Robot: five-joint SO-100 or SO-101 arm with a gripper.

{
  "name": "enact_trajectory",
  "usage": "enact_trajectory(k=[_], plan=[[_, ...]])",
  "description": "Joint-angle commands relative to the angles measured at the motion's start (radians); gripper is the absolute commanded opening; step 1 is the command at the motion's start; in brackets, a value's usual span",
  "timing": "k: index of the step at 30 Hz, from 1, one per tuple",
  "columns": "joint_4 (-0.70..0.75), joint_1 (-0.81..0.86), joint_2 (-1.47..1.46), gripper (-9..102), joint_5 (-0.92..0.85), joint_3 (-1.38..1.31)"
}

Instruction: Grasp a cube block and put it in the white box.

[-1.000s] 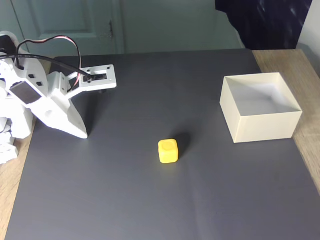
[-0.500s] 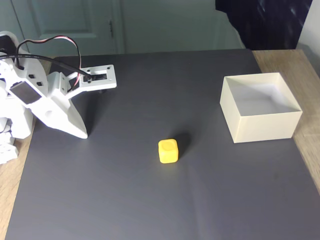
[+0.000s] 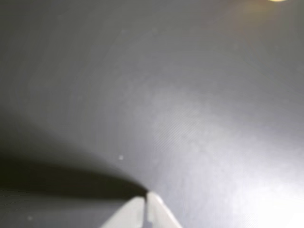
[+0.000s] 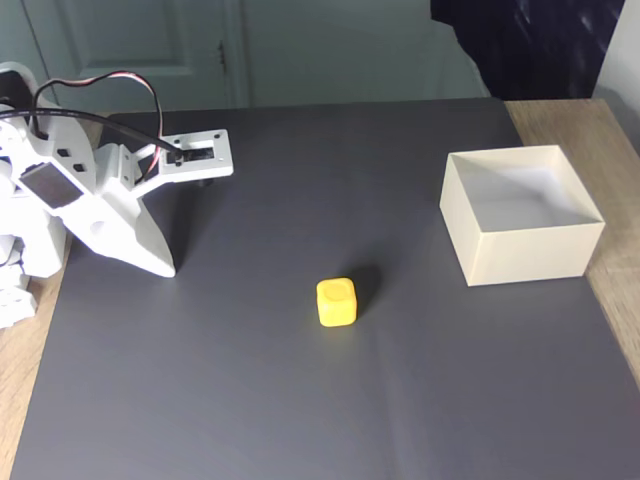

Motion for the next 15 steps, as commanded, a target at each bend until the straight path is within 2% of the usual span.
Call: enact_trajectory(k=[1, 11, 15], plan=[[0.008, 0.006, 0.006, 1, 0.005, -0.002], [0.006, 0.008, 0.006, 0, -0.003, -0.002], [0.000, 0.058, 0.006, 0, 0.021, -0.002]])
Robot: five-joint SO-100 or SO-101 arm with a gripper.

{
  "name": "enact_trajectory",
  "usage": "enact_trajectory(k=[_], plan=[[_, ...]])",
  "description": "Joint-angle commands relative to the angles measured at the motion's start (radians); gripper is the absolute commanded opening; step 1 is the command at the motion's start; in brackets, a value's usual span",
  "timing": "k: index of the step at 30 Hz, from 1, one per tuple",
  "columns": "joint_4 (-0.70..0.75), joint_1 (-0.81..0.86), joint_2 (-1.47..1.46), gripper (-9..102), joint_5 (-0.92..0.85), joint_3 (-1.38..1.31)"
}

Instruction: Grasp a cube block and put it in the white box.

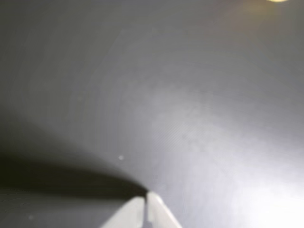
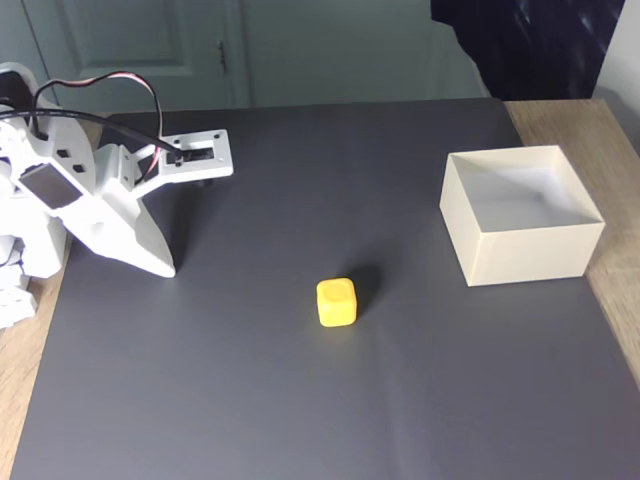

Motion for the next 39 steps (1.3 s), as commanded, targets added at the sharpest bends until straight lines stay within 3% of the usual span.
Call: enact_trajectory(k=[1, 15, 19, 27, 39], plan=[[-0.008, 0.015, 0.006, 0, 0.025, -0.002], [-0.172, 0.044, -0.043, 1, 0.140, -0.051], [-0.247, 0.104, -0.222, 2, 0.210, -0.156], [-0.416, 0.186, -0.894, 3, 0.336, -0.615], [-0.462, 0.241, -1.339, 5, 0.351, -1.045]])
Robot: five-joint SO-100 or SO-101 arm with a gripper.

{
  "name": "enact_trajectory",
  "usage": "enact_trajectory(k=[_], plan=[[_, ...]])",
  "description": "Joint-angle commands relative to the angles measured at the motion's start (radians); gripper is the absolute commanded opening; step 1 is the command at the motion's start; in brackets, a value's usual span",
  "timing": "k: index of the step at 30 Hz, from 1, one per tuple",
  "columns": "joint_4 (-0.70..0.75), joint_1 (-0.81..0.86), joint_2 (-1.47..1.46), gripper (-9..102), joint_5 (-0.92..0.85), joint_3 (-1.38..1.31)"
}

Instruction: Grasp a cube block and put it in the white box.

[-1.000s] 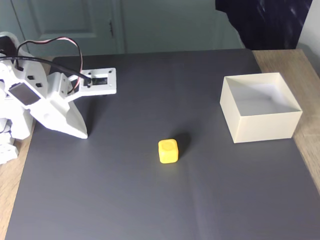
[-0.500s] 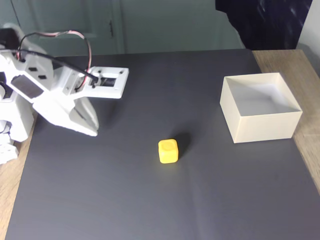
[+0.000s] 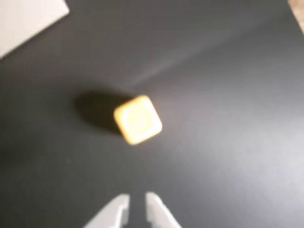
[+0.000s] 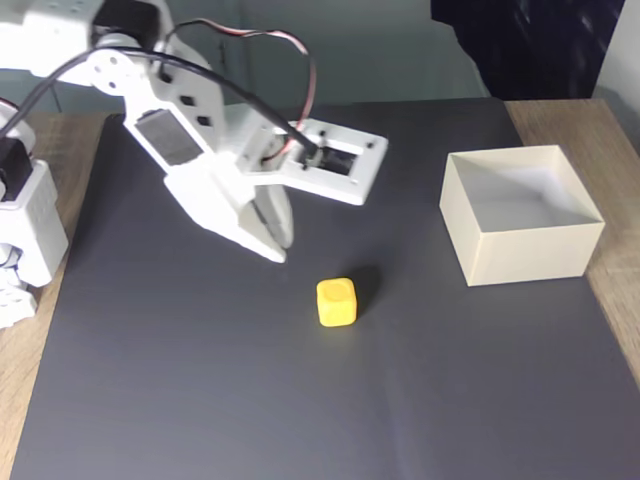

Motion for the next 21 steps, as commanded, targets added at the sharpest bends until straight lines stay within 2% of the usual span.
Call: enact_trajectory(k=[1, 10, 21], plan=[[-0.017, 0.018, -0.077, 5, 0.008, -0.126], [-0.031, 0.058, -0.279, 9, 0.031, -0.311], [-0.080, 0.069, -0.344, 27, 0.037, -0.291]])
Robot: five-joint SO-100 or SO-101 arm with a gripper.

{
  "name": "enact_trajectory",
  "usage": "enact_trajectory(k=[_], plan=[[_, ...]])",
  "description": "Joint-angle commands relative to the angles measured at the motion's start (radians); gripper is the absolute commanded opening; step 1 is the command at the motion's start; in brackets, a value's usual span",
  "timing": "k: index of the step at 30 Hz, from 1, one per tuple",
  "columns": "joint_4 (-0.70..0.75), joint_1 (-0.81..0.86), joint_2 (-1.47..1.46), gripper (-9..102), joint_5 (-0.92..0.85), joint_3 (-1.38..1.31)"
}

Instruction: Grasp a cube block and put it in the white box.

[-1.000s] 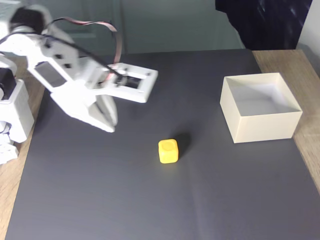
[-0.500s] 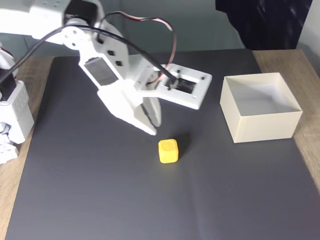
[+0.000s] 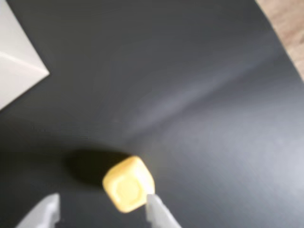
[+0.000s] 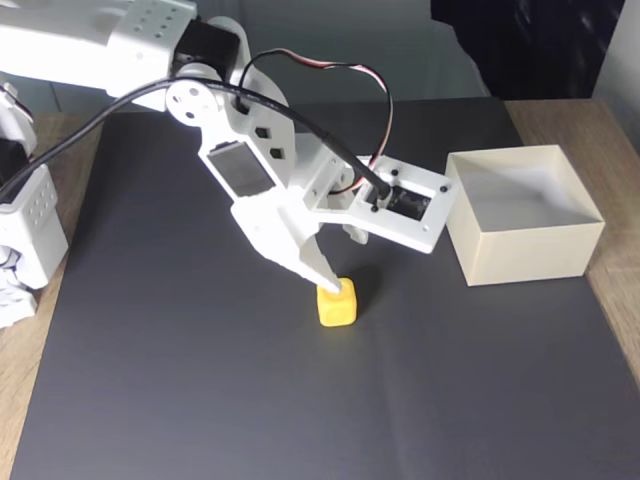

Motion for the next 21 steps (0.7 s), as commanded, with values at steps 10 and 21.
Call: enact_trajectory(k=[10, 21], plan=[[0.006, 0.038, -0.054, 28, 0.028, -0.020], [-0.071, 0.038, -0.112, 28, 0.029, 0.029]])
